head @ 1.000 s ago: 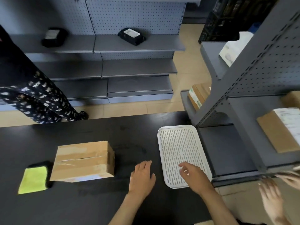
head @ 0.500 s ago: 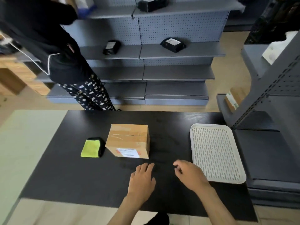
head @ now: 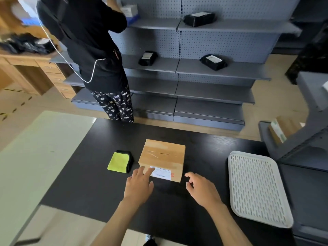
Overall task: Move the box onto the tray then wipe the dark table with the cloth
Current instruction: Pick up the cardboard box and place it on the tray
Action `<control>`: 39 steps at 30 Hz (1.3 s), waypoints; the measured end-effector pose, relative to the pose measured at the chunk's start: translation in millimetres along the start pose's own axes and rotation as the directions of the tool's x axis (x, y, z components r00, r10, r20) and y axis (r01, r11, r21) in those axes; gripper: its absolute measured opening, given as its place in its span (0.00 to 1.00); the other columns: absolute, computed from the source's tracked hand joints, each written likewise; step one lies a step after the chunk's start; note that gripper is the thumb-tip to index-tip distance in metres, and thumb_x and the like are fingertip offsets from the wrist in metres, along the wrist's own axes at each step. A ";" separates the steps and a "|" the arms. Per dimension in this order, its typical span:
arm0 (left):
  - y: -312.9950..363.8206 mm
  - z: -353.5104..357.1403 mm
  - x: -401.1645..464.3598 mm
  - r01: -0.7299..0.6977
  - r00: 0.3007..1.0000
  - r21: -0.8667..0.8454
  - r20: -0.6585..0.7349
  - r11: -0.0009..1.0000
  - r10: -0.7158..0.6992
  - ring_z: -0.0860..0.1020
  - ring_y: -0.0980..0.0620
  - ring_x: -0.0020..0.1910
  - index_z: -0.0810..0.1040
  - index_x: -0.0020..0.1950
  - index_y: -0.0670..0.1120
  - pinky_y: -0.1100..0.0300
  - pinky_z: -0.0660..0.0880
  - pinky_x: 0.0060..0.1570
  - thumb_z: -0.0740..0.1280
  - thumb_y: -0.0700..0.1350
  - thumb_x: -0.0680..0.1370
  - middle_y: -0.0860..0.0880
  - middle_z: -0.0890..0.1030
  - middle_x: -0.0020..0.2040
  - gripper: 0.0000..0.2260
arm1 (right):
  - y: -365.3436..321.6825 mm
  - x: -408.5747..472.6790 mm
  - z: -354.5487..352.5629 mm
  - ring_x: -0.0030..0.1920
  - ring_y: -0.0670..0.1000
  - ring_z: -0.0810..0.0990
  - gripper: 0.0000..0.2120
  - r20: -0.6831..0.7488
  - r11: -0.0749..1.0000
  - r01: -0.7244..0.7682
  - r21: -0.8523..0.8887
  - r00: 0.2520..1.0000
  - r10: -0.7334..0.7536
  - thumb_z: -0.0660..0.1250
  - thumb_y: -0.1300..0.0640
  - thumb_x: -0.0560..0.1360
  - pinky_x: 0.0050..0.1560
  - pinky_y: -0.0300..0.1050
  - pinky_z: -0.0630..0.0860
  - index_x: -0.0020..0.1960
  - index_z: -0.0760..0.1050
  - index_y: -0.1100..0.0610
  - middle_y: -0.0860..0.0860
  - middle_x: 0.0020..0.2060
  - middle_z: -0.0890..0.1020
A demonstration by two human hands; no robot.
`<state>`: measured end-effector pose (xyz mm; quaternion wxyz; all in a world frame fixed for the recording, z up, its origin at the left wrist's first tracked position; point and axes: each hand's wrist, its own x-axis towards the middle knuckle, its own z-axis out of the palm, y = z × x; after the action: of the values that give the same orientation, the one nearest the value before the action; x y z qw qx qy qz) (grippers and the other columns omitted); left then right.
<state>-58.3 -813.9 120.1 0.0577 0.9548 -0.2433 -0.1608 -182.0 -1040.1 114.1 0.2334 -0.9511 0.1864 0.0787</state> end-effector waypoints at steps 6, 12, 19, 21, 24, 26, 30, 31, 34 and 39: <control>-26.6 -18.1 60.3 -0.008 1.000 -0.057 -0.004 0.998 0.008 0.67 0.47 0.71 0.63 0.76 0.61 0.52 0.73 0.60 0.64 0.52 0.78 0.51 0.66 0.74 0.26 | -23.2 53.9 0.0 0.61 0.49 0.82 0.25 0.012 0.996 -0.091 -0.004 0.996 0.091 0.62 0.45 0.83 0.57 0.47 0.81 0.78 0.62 0.46 0.46 0.64 0.80; -47.1 -15.4 101.1 -0.034 0.992 -0.075 0.118 0.997 0.043 0.64 0.43 0.75 0.59 0.77 0.63 0.48 0.70 0.67 0.66 0.53 0.77 0.45 0.61 0.79 0.30 | -36.7 86.2 10.6 0.63 0.51 0.80 0.29 0.111 0.976 -0.208 0.068 0.973 0.200 0.62 0.45 0.83 0.60 0.51 0.79 0.81 0.56 0.43 0.48 0.72 0.72; -61.5 -4.4 114.8 -0.086 0.981 -0.302 0.142 0.949 0.134 0.72 0.46 0.66 0.61 0.75 0.63 0.48 0.76 0.59 0.69 0.50 0.75 0.53 0.71 0.71 0.31 | -35.1 89.1 28.3 0.68 0.52 0.76 0.29 0.116 0.904 -0.297 0.309 0.955 0.274 0.61 0.45 0.83 0.65 0.52 0.75 0.80 0.53 0.36 0.41 0.77 0.62; -62.8 -2.6 115.1 -0.100 0.982 -0.380 0.111 0.920 0.152 0.73 0.47 0.64 0.63 0.74 0.62 0.50 0.77 0.58 0.71 0.48 0.74 0.53 0.72 0.70 0.31 | -34.0 87.9 32.8 0.70 0.51 0.74 0.28 0.091 0.888 -0.295 0.353 0.955 0.281 0.62 0.45 0.82 0.67 0.53 0.75 0.79 0.55 0.35 0.39 0.78 0.62; -61.6 -2.8 115.5 -0.114 0.986 -0.427 0.066 0.897 0.156 0.74 0.48 0.64 0.65 0.74 0.61 0.53 0.77 0.58 0.73 0.47 0.74 0.54 0.73 0.68 0.31 | -34.2 87.2 37.6 0.74 0.50 0.71 0.29 0.059 0.864 -0.304 0.401 0.950 0.307 0.64 0.45 0.82 0.71 0.55 0.73 0.79 0.56 0.35 0.38 0.78 0.62; -57.4 -7.4 115.7 -0.118 0.987 -0.442 0.046 0.889 0.154 0.73 0.49 0.64 0.66 0.75 0.61 0.53 0.76 0.59 0.73 0.47 0.74 0.55 0.73 0.69 0.32 | -34.4 87.1 38.4 0.75 0.49 0.70 0.31 0.043 0.848 -0.309 0.430 0.945 0.323 0.65 0.45 0.81 0.72 0.54 0.72 0.79 0.56 0.35 0.38 0.79 0.62; -41.5 -22.5 119.7 -0.169 0.984 -0.417 -0.023 0.893 0.176 0.72 0.47 0.62 0.66 0.75 0.59 0.52 0.76 0.57 0.71 0.44 0.72 0.54 0.72 0.69 0.32 | -31.7 86.9 29.3 0.74 0.46 0.69 0.31 -0.003 0.808 -0.307 0.503 0.934 0.356 0.66 0.45 0.80 0.71 0.51 0.71 0.79 0.57 0.34 0.36 0.77 0.65; -35.6 -27.4 122.4 -0.192 0.981 -0.405 -0.039 0.894 0.192 0.72 0.46 0.62 0.66 0.75 0.58 0.52 0.76 0.57 0.70 0.44 0.72 0.54 0.72 0.70 0.33 | -29.4 86.7 24.6 0.73 0.44 0.69 0.31 -0.026 0.799 -0.299 0.521 0.931 0.365 0.66 0.45 0.80 0.71 0.50 0.70 0.78 0.57 0.33 0.35 0.76 0.65; -11.7 -40.9 133.4 -0.257 0.966 -0.391 -0.087 0.884 0.243 0.71 0.46 0.62 0.66 0.76 0.57 0.51 0.75 0.60 0.71 0.44 0.73 0.53 0.71 0.71 0.32 | -16.0 86.6 4.1 0.69 0.38 0.67 0.31 -0.104 0.787 -0.279 0.551 0.913 0.396 0.66 0.45 0.80 0.69 0.47 0.69 0.77 0.57 0.29 0.33 0.74 0.66; 49.2 -43.0 140.8 -0.329 0.944 -0.437 -0.140 0.837 0.298 0.71 0.47 0.66 0.65 0.76 0.57 0.52 0.75 0.63 0.72 0.46 0.75 0.52 0.70 0.74 0.31 | 25.4 78.5 -38.8 0.68 0.39 0.69 0.31 -0.235 0.791 -0.253 0.557 0.865 0.443 0.68 0.49 0.80 0.69 0.46 0.71 0.77 0.59 0.32 0.35 0.72 0.68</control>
<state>51.0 -923.6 130.6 0.3129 0.8666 -0.3496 -0.1700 -117.5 -1104.3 119.0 0.4191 -0.8014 0.4140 -0.1033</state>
